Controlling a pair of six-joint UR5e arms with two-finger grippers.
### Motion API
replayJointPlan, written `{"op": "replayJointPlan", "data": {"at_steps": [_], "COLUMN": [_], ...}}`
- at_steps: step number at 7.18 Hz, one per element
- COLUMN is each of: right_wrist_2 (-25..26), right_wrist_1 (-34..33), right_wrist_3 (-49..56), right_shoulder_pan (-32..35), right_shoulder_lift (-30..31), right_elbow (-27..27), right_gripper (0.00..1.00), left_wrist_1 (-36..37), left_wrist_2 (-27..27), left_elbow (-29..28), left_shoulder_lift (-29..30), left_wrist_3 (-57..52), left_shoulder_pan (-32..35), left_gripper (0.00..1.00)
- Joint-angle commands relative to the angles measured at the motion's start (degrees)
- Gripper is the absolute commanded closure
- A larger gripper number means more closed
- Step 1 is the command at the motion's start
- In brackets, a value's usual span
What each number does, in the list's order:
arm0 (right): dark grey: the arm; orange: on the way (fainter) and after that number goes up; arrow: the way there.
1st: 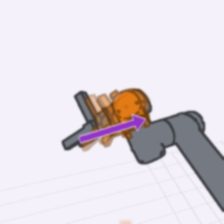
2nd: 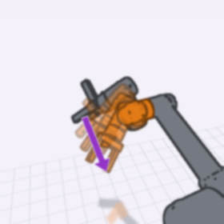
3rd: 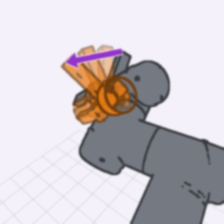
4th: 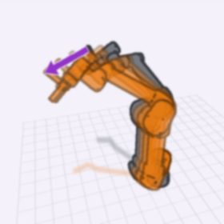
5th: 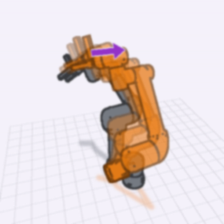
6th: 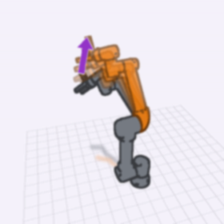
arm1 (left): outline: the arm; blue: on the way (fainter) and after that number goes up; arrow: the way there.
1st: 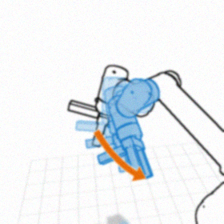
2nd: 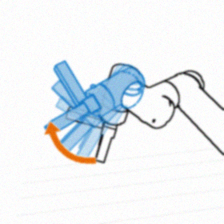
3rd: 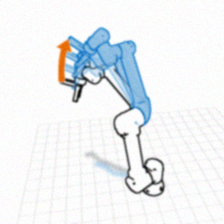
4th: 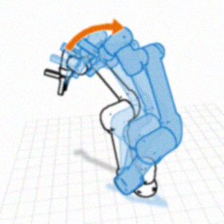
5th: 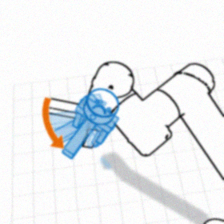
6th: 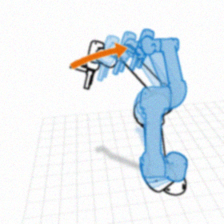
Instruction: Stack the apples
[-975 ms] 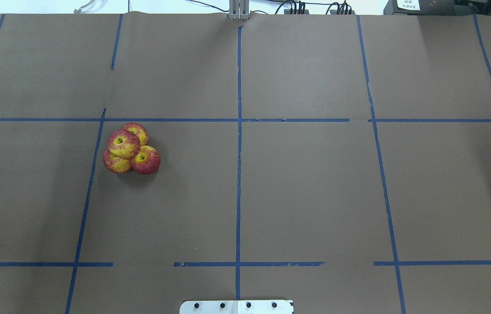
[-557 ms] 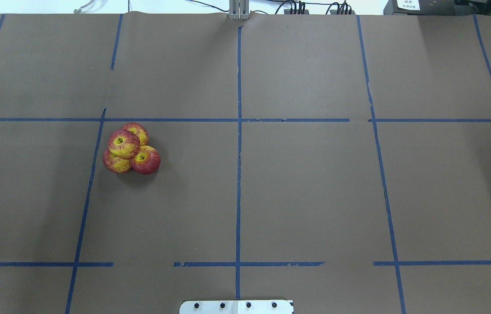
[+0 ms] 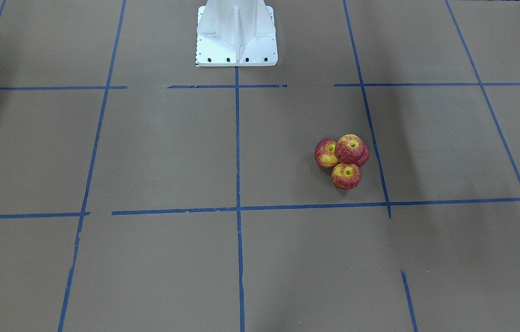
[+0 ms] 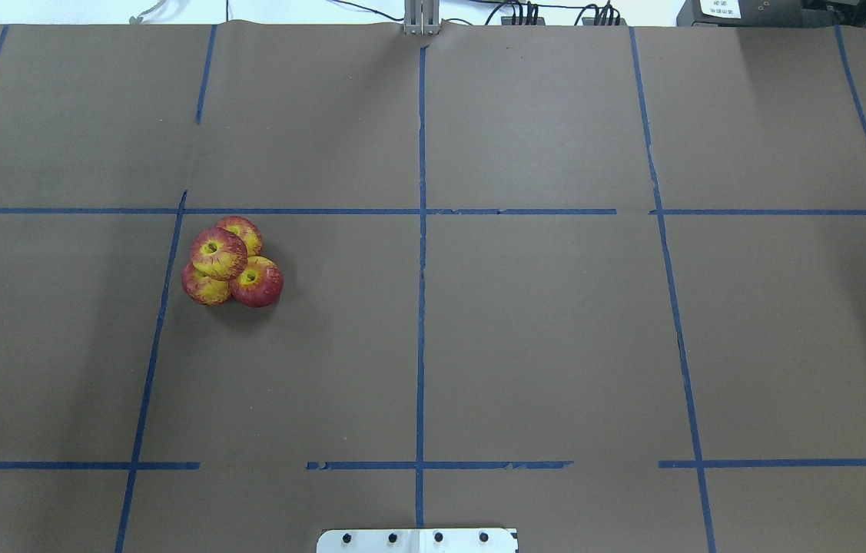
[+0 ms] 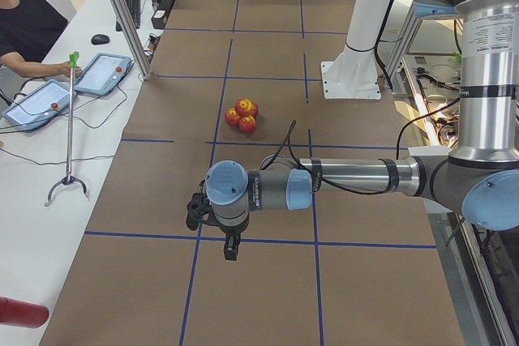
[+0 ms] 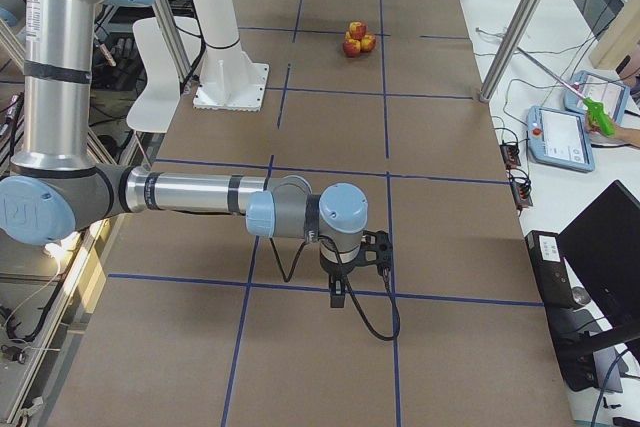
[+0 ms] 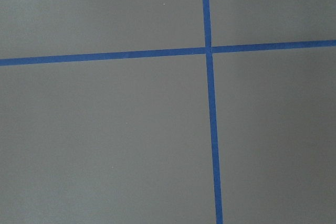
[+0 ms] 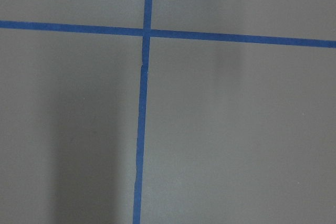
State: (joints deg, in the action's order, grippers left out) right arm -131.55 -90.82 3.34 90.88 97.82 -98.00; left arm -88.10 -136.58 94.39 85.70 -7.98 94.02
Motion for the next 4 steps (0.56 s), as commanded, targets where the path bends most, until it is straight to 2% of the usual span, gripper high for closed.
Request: {"op": "replayJointPlan", "data": {"at_steps": [1, 4], "right_wrist_2": [0.1, 0.1], "right_wrist_1": [0.0, 0.0], "right_wrist_3": [0.0, 0.0], "right_shoulder_pan": [0.0, 0.0], "right_shoulder_lift": [0.0, 0.0], "right_elbow": [0.0, 0.0], "right_gripper": [0.0, 0.0], "left_wrist_1": [-0.2, -0.1], "left_wrist_2": [0.2, 0.3], "left_elbow": [-0.4, 0.0], "left_shoulder_lift": [0.5, 1.6], "left_wrist_3": [0.1, 0.1], "left_shoulder_pan": [-0.1, -0.1], "left_gripper": [0.0, 0.0]}}
